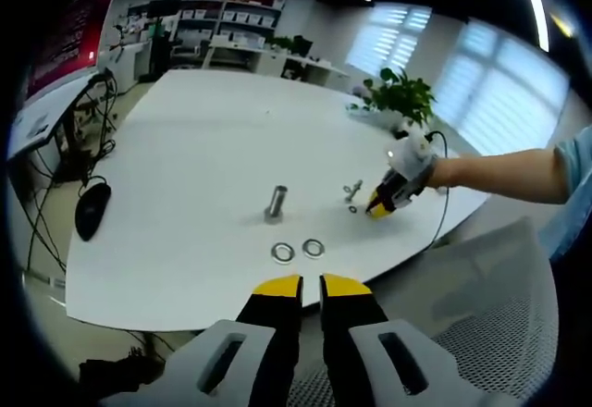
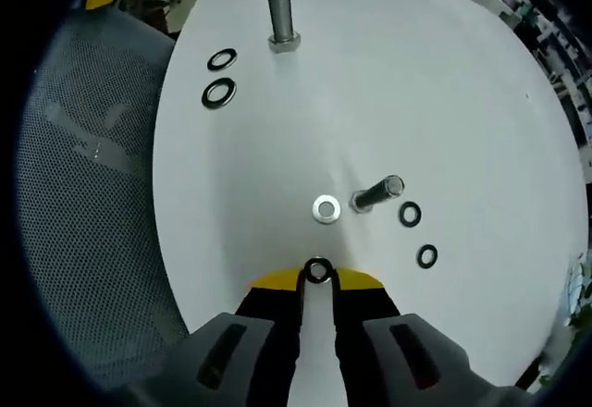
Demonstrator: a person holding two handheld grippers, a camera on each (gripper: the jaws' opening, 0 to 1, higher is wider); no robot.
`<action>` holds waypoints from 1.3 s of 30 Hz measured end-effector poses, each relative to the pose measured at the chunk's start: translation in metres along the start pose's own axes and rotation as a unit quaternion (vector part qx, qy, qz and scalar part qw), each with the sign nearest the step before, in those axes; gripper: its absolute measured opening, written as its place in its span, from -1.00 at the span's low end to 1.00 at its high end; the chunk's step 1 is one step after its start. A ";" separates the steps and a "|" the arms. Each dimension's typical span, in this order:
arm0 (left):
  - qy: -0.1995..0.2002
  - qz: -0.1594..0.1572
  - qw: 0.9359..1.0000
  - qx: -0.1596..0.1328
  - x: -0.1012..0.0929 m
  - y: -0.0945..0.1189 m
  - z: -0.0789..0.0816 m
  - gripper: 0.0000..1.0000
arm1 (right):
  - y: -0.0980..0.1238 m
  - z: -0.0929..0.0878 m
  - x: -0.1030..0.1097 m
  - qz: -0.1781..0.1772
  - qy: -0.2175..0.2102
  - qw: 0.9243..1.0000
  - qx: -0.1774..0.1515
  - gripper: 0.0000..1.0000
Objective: Place the washer onto the threaded stud by aligning its center hole with the stud, sliding it down to the base, and recovering from edge contact or off-axis alignment until the washer reaches the visible bottom stop.
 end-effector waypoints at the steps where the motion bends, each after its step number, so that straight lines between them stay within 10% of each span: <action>1: 0.000 0.000 1.000 0.000 0.000 0.000 0.000 -0.91 | 0.002 0.000 0.000 -0.004 0.001 1.000 -0.002 -0.72; 39: -0.001 -0.003 1.000 0.006 -0.001 0.000 -0.001 -0.91 | 0.056 0.035 -0.017 -0.063 -0.041 0.991 -0.109 -0.72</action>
Point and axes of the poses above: the point that each gripper's makers call its tool centre point, and the gripper's own axes: y roughly backward along the fingers, x roughly to its left, z roughly out of its top, the point moved 8 cm from there along y, roughly backward along the fingers, and after that the axes turned 1 degree about -y, right-handed, at the moved point
